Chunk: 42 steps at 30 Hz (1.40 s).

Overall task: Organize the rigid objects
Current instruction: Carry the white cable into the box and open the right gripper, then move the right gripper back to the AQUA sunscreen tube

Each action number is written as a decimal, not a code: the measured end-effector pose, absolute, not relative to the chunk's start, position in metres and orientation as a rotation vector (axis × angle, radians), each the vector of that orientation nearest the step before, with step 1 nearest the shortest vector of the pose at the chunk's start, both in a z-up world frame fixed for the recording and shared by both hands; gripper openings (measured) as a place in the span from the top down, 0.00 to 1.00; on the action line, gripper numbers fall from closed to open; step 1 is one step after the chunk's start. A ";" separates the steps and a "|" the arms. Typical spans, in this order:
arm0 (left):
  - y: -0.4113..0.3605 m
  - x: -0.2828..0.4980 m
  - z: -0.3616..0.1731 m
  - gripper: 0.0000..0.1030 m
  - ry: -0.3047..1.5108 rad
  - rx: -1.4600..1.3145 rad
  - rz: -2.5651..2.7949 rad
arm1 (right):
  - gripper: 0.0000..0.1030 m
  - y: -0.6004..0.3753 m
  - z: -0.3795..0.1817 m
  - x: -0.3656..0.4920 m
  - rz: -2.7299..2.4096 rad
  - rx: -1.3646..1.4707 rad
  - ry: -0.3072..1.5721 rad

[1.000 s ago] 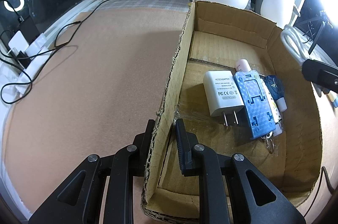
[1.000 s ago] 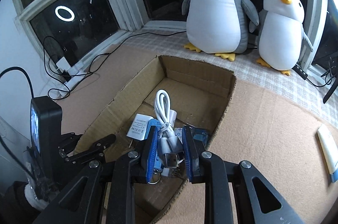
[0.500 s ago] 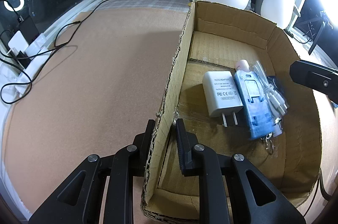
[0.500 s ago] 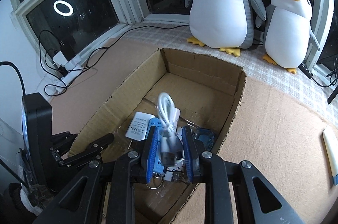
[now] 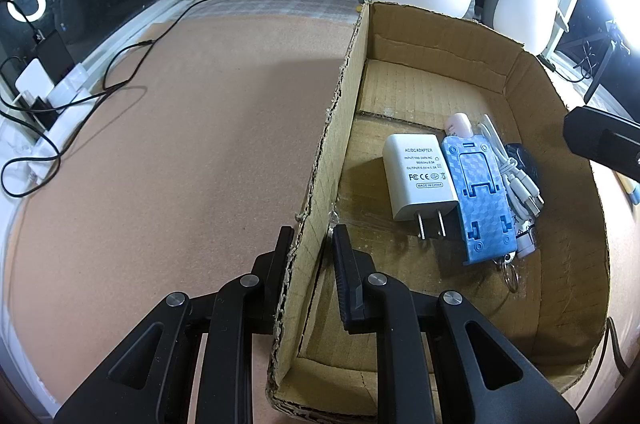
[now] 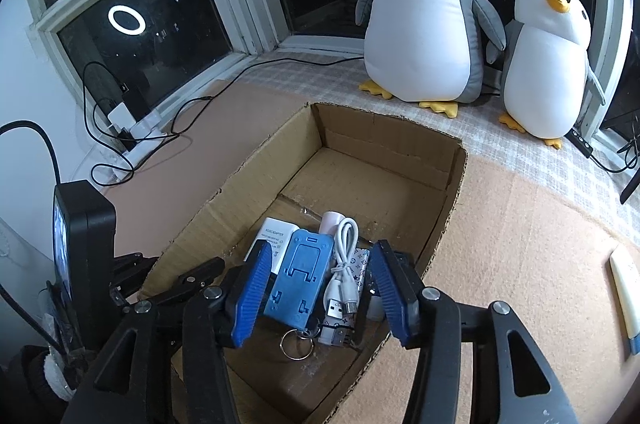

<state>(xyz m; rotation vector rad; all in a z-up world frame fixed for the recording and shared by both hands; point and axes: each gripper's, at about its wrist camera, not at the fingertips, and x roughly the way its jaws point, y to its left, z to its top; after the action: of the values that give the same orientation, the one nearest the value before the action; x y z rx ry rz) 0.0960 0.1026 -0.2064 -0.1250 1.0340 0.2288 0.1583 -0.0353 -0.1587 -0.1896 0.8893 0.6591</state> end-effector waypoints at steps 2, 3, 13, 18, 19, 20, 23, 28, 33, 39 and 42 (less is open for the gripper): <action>0.103 0.096 -0.206 0.84 1.034 -0.125 0.229 | 0.53 -0.038 -0.157 0.159 0.660 -0.187 0.886; 0.103 0.096 -0.206 0.84 1.034 -0.125 0.228 | 0.53 -0.039 -0.156 0.159 0.663 -0.183 0.884; 0.100 0.096 -0.206 0.84 1.037 -0.116 0.234 | 0.48 -0.069 -0.144 0.158 0.679 -0.166 0.852; 0.100 0.098 -0.207 0.84 1.039 -0.111 0.238 | 0.48 -0.099 -0.140 0.162 0.668 -0.164 0.840; 0.100 0.098 -0.207 0.84 1.039 -0.111 0.239 | 0.48 -0.106 -0.139 0.164 0.661 -0.160 0.840; 0.100 0.098 -0.207 0.84 1.039 -0.110 0.240 | 0.48 -0.115 -0.138 0.166 0.655 -0.152 0.841; 0.099 0.098 -0.207 0.84 1.041 -0.106 0.242 | 0.48 -0.141 -0.136 0.171 0.623 -0.137 0.841; 0.099 0.099 -0.206 0.84 1.044 -0.103 0.244 | 0.47 -0.184 -0.133 0.178 0.579 -0.105 0.840; 0.099 0.100 -0.206 0.84 1.048 -0.094 0.250 | 0.43 -0.225 -0.131 0.186 0.539 -0.085 0.836; 0.099 0.101 -0.206 0.83 1.052 -0.100 0.256 | 0.42 -0.263 -0.133 0.197 0.477 -0.117 0.831; 0.098 0.102 -0.205 0.83 1.057 -0.099 0.262 | 0.42 -0.282 -0.137 0.206 0.468 -0.121 0.845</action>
<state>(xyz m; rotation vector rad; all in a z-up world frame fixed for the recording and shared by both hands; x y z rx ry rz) 0.1020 0.0983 -0.2052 -0.0989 1.0569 0.2622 0.2064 -0.2820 -0.1372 -0.1206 0.8451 0.4684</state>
